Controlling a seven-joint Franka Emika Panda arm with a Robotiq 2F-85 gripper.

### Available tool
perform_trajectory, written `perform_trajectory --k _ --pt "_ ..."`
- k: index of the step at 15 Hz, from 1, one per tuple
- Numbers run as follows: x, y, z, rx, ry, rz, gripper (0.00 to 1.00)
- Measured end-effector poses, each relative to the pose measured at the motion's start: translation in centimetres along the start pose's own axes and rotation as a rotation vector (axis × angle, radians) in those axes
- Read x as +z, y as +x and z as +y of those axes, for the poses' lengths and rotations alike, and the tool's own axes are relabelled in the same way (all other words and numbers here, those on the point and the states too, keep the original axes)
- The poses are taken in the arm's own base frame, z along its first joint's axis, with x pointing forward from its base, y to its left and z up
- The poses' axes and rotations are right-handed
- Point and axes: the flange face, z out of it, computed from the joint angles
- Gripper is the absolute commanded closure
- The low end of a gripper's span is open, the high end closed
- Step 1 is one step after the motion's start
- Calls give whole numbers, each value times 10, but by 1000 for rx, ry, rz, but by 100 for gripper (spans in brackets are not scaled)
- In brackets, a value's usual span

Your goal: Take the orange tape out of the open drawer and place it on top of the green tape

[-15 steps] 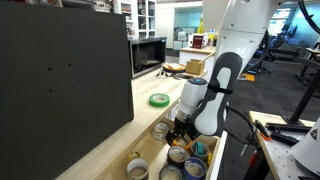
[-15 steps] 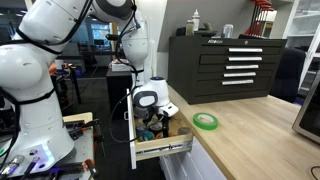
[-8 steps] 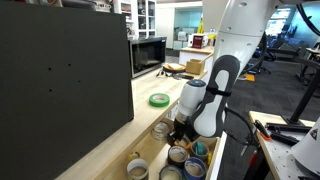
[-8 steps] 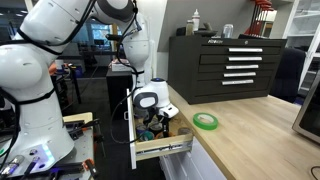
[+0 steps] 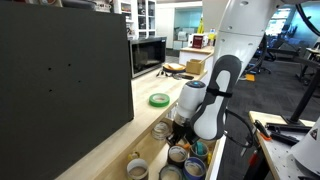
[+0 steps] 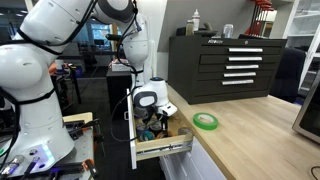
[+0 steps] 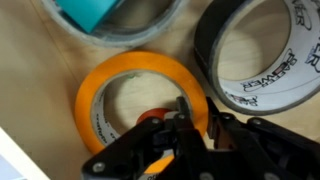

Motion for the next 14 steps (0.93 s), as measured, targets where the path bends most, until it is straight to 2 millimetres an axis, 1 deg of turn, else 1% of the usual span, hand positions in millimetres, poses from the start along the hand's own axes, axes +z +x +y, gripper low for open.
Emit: perform_trajectory --k 4,7,10,14 --pt "-1 -2 0 -13 -1 -2 94" --pt "-8 -5 1 -49 -1 -12 93" --pt "-22 -8 2 -125 -3 -52 93" --pt "-49 -4 2 -239 -5 -124 93"
